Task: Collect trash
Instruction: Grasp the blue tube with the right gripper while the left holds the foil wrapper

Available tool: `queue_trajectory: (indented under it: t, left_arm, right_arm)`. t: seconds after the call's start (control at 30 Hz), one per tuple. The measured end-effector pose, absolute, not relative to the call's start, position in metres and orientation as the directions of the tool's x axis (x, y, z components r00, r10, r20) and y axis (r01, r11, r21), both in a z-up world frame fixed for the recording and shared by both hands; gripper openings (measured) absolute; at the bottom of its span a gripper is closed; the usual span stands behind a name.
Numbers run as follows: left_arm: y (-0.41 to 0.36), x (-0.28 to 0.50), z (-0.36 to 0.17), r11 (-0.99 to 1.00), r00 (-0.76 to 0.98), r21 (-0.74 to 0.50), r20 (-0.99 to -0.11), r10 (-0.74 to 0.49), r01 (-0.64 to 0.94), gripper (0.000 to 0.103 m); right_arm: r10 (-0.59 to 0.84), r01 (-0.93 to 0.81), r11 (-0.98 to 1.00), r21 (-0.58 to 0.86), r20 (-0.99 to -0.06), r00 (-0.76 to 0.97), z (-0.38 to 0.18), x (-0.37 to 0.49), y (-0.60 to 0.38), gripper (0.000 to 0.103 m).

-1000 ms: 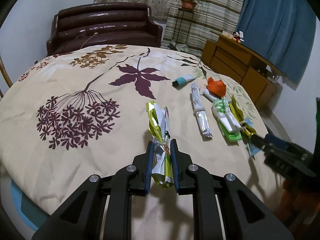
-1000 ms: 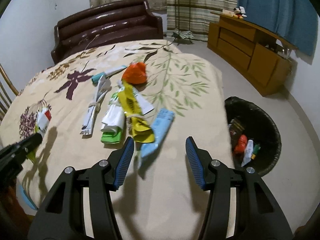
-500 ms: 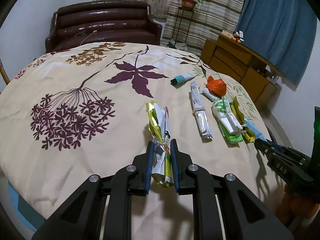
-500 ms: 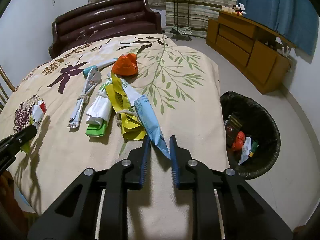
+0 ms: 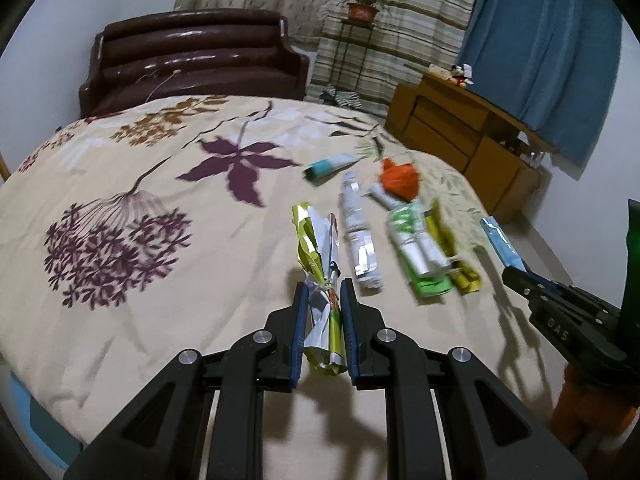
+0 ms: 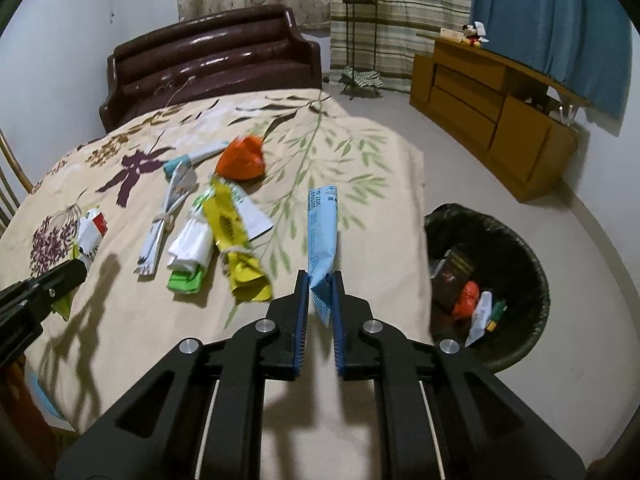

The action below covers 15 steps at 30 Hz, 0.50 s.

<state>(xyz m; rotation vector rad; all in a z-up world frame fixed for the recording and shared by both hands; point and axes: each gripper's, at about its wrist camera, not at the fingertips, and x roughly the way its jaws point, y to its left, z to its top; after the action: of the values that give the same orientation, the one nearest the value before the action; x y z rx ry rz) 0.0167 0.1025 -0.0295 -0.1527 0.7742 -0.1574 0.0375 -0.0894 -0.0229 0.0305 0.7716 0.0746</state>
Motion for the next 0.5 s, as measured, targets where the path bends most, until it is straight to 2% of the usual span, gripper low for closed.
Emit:
queue_trajectory:
  t: [0.5]
  left_arm:
    - [0.007, 0.042, -0.013, 0.954, 0.702, -0.174, -0.647, -0.298, 0.244, 0.018]
  right_arm:
    - [-0.037, 0.101, 0.993, 0.06, -0.657, 0.753, -0.01, 0.039, -0.182, 0.011]
